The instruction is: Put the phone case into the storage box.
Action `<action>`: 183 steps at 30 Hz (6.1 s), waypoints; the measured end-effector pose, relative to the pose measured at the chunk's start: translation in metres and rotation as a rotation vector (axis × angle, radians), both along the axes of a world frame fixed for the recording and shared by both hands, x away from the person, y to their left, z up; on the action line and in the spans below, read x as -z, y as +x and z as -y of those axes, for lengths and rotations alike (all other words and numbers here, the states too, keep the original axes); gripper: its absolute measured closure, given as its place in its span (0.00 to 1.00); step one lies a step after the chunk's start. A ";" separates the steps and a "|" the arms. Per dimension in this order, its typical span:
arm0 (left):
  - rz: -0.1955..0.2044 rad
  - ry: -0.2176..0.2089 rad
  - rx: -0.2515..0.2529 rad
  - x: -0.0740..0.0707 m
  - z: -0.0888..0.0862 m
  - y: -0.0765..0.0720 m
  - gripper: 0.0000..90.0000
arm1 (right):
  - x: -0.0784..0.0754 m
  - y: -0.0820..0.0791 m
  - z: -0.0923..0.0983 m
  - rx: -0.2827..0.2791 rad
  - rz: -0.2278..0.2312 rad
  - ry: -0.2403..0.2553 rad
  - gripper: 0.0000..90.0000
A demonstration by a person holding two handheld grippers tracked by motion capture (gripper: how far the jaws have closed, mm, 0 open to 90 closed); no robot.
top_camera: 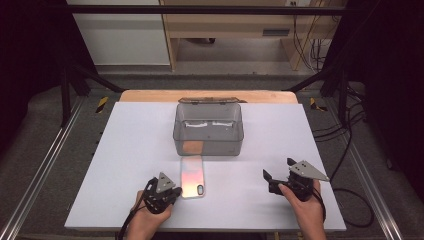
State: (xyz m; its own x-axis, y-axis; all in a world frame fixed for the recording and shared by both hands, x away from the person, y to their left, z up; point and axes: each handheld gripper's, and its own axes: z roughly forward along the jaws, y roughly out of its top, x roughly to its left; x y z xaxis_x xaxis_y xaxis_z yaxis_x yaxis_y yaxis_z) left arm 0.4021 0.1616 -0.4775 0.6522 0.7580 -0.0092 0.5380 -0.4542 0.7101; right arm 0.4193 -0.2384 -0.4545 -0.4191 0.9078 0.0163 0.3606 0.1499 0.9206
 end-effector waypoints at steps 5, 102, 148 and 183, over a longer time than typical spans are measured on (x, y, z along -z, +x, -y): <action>0.001 -0.026 0.039 0.001 0.014 -0.005 1.00 | -0.001 -0.002 -0.005 -0.010 -0.010 0.006 0.06; 0.065 -0.828 -0.190 -0.097 0.012 0.039 0.41 | -0.073 -0.005 -0.160 -0.149 0.223 0.022 0.20; 0.139 -0.788 -0.193 -0.103 0.020 0.046 0.91 | -0.042 0.004 -0.167 -0.165 0.150 0.123 0.10; 0.125 -0.470 -0.159 -0.160 0.007 0.092 0.90 | -0.019 0.006 -0.029 0.005 0.077 -0.004 0.07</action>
